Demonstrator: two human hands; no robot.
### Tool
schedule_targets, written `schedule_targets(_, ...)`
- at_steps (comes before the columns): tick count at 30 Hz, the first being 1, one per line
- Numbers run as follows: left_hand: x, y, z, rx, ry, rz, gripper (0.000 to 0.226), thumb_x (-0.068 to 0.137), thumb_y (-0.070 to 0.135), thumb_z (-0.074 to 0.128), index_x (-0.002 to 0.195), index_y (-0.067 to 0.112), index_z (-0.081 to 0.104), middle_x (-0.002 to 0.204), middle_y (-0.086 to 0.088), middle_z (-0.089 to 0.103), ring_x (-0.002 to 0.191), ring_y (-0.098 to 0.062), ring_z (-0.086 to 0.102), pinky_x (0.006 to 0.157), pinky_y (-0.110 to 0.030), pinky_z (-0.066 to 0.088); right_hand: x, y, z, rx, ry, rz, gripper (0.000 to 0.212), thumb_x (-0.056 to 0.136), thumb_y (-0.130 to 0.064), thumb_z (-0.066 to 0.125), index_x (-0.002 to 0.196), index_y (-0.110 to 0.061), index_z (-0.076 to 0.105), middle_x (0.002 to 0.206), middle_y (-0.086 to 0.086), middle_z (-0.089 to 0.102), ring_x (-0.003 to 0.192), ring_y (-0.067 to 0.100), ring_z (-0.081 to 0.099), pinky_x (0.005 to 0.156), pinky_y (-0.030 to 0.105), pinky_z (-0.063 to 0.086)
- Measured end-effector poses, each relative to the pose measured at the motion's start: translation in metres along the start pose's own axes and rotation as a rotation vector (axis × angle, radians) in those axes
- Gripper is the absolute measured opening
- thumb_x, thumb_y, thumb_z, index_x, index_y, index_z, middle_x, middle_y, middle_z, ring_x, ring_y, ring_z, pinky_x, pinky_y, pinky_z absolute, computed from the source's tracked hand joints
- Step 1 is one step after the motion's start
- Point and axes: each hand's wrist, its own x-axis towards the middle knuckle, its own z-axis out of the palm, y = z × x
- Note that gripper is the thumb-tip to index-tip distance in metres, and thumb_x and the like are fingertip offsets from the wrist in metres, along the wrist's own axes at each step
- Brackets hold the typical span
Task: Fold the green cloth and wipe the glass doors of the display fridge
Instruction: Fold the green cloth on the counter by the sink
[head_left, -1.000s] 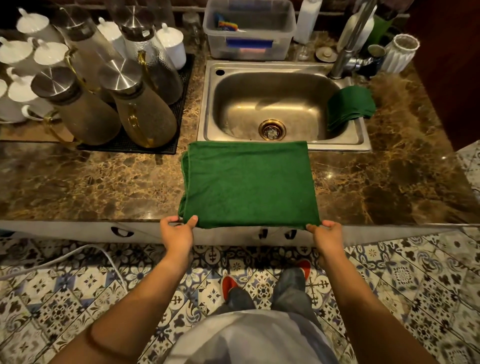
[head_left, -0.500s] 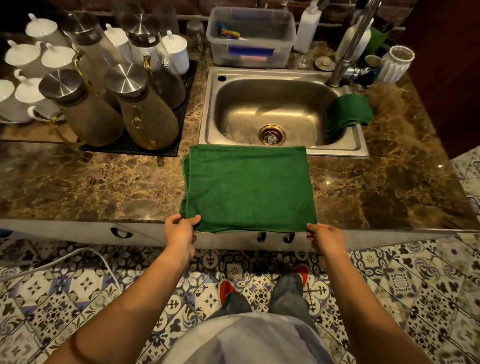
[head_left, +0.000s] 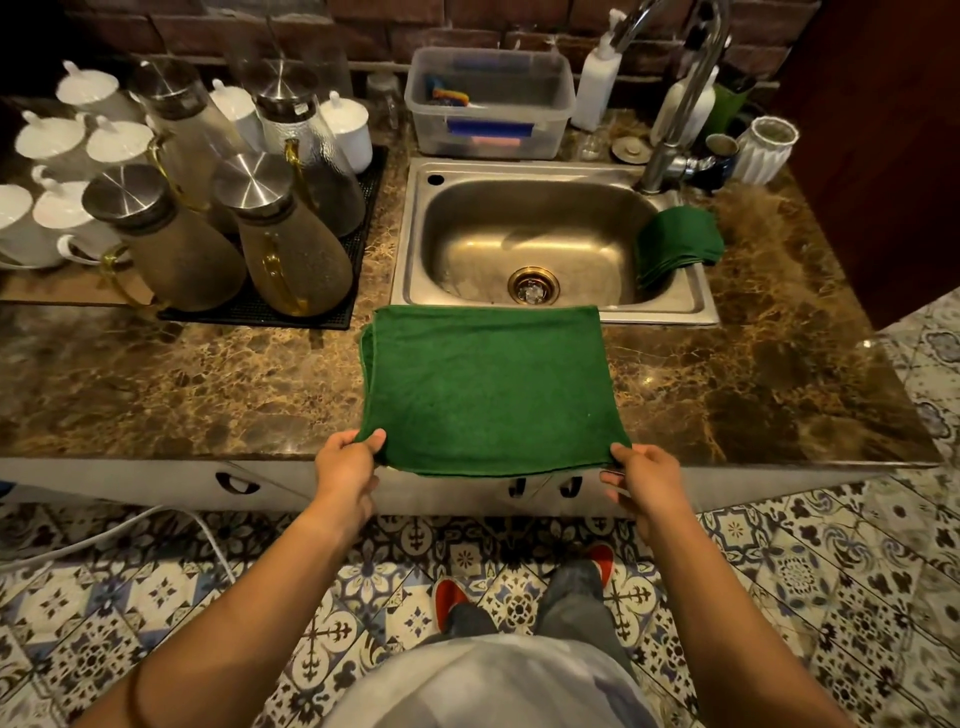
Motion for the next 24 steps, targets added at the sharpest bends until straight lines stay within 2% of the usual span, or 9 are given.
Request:
schedule_targets(4, -0.004, 0.007, -0.002, -0.066, 0.004, 0.055, 0.008, 0.094, 0.013, 0.067, 0.096, 0.012, 0.059, 0.105, -0.012, 0.069, 0.082, -0.019, 0.064, 0.068, -0.033, 0.053, -0.005, -0.007, -0.001, 0.034, 0.018, -0.072, 0.008, 0.099, -0.011, 0.058, 0.102, -0.005, 0.053, 0.078, 0.013, 0.06, 0.062, 0.017, 0.058, 0.052, 0.028, 0.048)
schedule_targets(6, -0.008, 0.014, -0.001, -0.135, -0.003, 0.065, 0.013, 0.091, 0.009, 0.069, 0.095, 0.01, 0.057, 0.102, -0.012, 0.07, 0.081, -0.02, 0.068, 0.066, -0.033, 0.056, -0.006, -0.012, -0.003, 0.061, 0.025, -0.111, 0.009, 0.098, -0.009, 0.058, 0.105, -0.006, 0.053, 0.074, 0.012, 0.06, 0.059, 0.016, 0.057, 0.052, 0.028, 0.048)
schedule_targets(9, -0.013, 0.026, 0.003, -0.171, -0.02, 0.074, 0.018, 0.09, 0.008, 0.07, 0.088, 0.012, 0.053, 0.1, -0.013, 0.071, 0.083, -0.022, 0.07, 0.059, -0.032, 0.057, -0.009, -0.021, -0.007, 0.098, 0.024, -0.184, 0.016, 0.097, -0.005, 0.058, 0.107, -0.017, 0.054, 0.075, 0.012, 0.064, 0.059, 0.015, 0.06, 0.053, 0.028, 0.05)
schedule_targets(11, -0.015, 0.036, 0.007, -0.228, -0.041, 0.059, 0.018, 0.09, 0.005, 0.068, 0.092, 0.012, 0.052, 0.099, -0.014, 0.071, 0.087, -0.025, 0.071, 0.054, -0.032, 0.059, -0.009, -0.029, -0.009, 0.122, 0.015, -0.219, 0.016, 0.096, -0.005, 0.059, 0.105, -0.019, 0.059, 0.069, 0.01, 0.064, 0.054, 0.014, 0.059, 0.051, 0.027, 0.049)
schedule_targets(14, -0.016, 0.051, 0.013, -0.305, -0.051, 0.056, 0.022, 0.091, -0.001, 0.064, 0.104, 0.01, 0.05, 0.102, -0.016, 0.069, 0.087, -0.027, 0.071, 0.052, -0.033, 0.06, -0.007, -0.042, -0.012, 0.124, -0.009, -0.247, 0.009, 0.096, -0.007, 0.061, 0.102, -0.011, 0.067, 0.058, 0.005, 0.065, 0.05, 0.011, 0.059, 0.048, 0.024, 0.048)
schedule_targets(18, -0.01, 0.073, 0.022, -0.354, -0.032, 0.076, 0.036, 0.091, -0.006, 0.058, 0.116, 0.017, 0.046, 0.097, -0.01, 0.062, 0.078, -0.022, 0.066, 0.048, -0.032, 0.057, -0.003, -0.065, -0.011, 0.123, -0.023, -0.255, 0.007, 0.095, -0.012, 0.065, 0.095, -0.01, 0.071, 0.061, 0.004, 0.068, 0.054, 0.01, 0.061, 0.048, 0.019, 0.051)
schedule_targets(20, -0.004, 0.085, 0.027, -0.365, -0.084, 0.027, 0.028, 0.093, -0.004, 0.053, 0.112, 0.017, 0.052, 0.1, -0.011, 0.063, 0.077, -0.021, 0.065, 0.053, -0.034, 0.056, 0.002, -0.081, -0.009, 0.137, -0.031, -0.233, 0.008, 0.095, -0.012, 0.064, 0.092, -0.008, 0.071, 0.059, 0.003, 0.067, 0.051, 0.008, 0.061, 0.047, 0.017, 0.051)
schedule_targets(22, 0.003, 0.097, 0.032, -0.362, -0.139, -0.041, 0.019, 0.096, 0.001, 0.048, 0.104, 0.017, 0.056, 0.108, -0.009, 0.062, 0.076, -0.019, 0.063, 0.058, -0.031, 0.052, 0.008, -0.098, -0.007, 0.179, -0.058, -0.179, 0.009, 0.095, -0.012, 0.064, 0.089, -0.008, 0.069, 0.057, 0.002, 0.068, 0.048, 0.006, 0.061, 0.047, 0.017, 0.052)
schedule_targets(24, 0.012, 0.108, 0.039, -0.377, -0.151, -0.084, 0.021, 0.099, 0.005, 0.046, 0.113, 0.017, 0.056, 0.116, -0.007, 0.059, 0.083, -0.018, 0.062, 0.068, -0.029, 0.052, 0.014, -0.113, -0.004, 0.201, -0.083, -0.137, 0.009, 0.095, -0.013, 0.064, 0.089, -0.009, 0.068, 0.058, 0.0, 0.069, 0.049, 0.005, 0.063, 0.052, 0.019, 0.055)
